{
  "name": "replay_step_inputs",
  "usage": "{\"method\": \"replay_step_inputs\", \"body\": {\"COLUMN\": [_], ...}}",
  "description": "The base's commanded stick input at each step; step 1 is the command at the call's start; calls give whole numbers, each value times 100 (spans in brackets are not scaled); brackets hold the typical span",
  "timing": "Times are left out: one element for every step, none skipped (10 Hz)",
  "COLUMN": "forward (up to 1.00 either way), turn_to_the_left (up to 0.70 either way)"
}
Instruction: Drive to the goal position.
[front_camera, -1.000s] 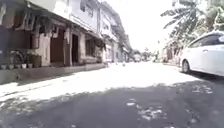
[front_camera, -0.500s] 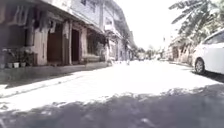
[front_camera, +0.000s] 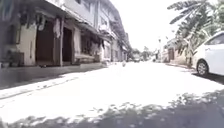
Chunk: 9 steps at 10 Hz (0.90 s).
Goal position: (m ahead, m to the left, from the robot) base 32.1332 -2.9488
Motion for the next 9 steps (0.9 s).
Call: {"method": "replay_step_inputs", "body": {"forward": [100,100,100,100,100,100,100,100,100], "turn_to_the_left": [0,1,1,1,1,1,-26,-39,-39]}}
